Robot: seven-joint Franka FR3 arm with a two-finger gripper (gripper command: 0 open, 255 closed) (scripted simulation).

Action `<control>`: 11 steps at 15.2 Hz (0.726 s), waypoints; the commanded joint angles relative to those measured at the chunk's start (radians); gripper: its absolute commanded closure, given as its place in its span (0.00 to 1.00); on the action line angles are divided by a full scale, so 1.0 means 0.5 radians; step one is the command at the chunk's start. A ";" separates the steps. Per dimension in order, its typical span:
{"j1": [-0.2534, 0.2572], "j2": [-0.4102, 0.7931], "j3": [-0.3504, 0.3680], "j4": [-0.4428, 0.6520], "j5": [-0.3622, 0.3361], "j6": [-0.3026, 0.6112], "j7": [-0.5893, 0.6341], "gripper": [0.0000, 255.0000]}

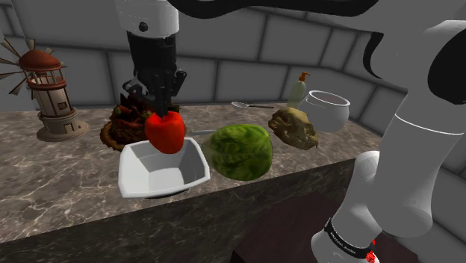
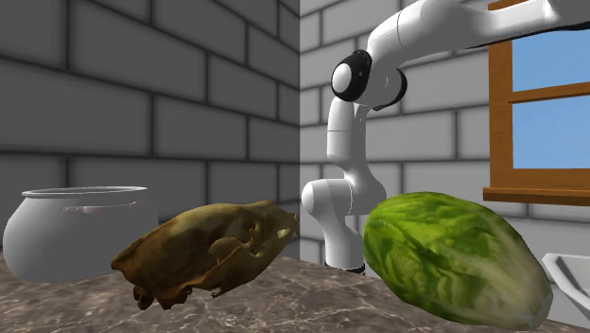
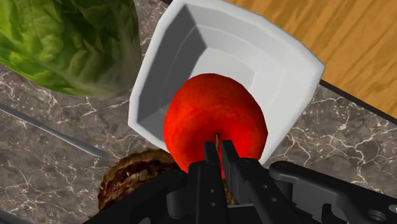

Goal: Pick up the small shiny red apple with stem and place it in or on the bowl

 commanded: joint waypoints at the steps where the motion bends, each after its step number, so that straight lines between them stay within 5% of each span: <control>1: -0.003 -0.010 -0.001 -0.065 0.003 0.056 0.010 1.00; 11: -0.012 -0.034 -0.007 -0.250 0.008 0.217 0.033 1.00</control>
